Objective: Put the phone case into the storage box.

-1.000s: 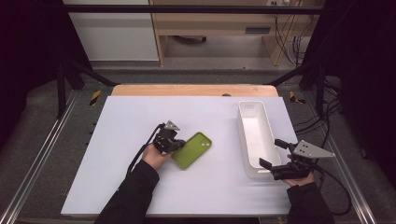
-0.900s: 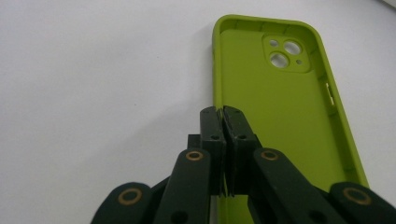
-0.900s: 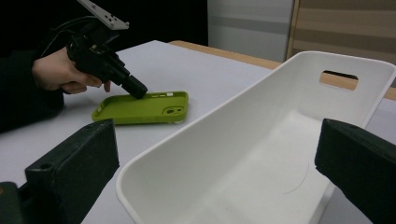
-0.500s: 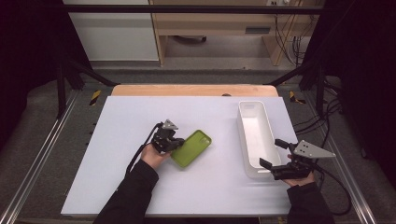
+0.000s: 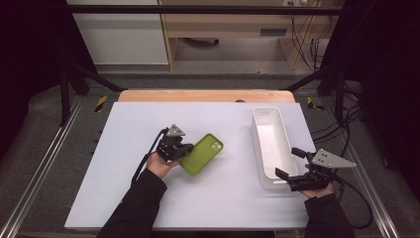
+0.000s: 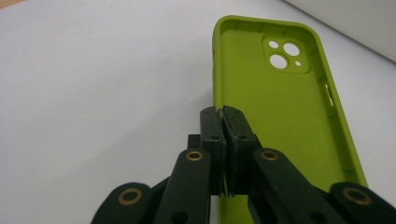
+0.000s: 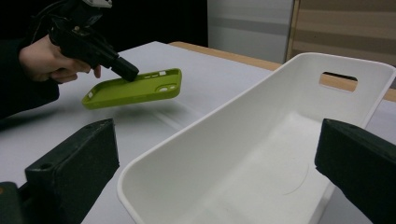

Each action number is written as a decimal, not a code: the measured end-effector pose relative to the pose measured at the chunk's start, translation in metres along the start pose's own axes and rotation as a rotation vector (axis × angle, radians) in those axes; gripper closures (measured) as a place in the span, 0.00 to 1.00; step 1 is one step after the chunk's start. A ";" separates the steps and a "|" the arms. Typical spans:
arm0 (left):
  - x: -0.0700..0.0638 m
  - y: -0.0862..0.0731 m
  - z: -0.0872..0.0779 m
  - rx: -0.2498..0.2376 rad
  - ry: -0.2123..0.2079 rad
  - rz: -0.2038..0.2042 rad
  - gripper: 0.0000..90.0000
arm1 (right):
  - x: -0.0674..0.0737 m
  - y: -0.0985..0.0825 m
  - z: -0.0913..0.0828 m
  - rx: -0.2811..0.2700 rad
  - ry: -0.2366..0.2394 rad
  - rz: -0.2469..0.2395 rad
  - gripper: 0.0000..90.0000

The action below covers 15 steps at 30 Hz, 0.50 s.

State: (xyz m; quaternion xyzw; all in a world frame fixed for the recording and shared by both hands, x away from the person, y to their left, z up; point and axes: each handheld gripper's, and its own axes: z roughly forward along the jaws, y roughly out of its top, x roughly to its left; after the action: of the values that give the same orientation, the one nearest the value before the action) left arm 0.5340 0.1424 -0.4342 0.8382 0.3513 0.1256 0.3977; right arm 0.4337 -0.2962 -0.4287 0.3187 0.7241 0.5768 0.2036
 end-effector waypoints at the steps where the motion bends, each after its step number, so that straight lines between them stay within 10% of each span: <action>1: 0.000 0.000 0.000 0.000 0.000 0.000 0.98 | 0.000 0.000 0.000 -0.001 0.000 -0.001 0.00; 15: -0.003 0.004 -0.023 -0.061 0.020 0.011 0.98 | 0.000 0.001 0.000 -0.003 0.001 -0.002 0.00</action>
State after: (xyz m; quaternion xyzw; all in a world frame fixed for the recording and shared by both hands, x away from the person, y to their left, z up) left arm 0.5229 0.1521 -0.4163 0.8264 0.3467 0.1466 0.4187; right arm 0.4334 -0.2964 -0.4280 0.3174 0.7237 0.5777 0.2043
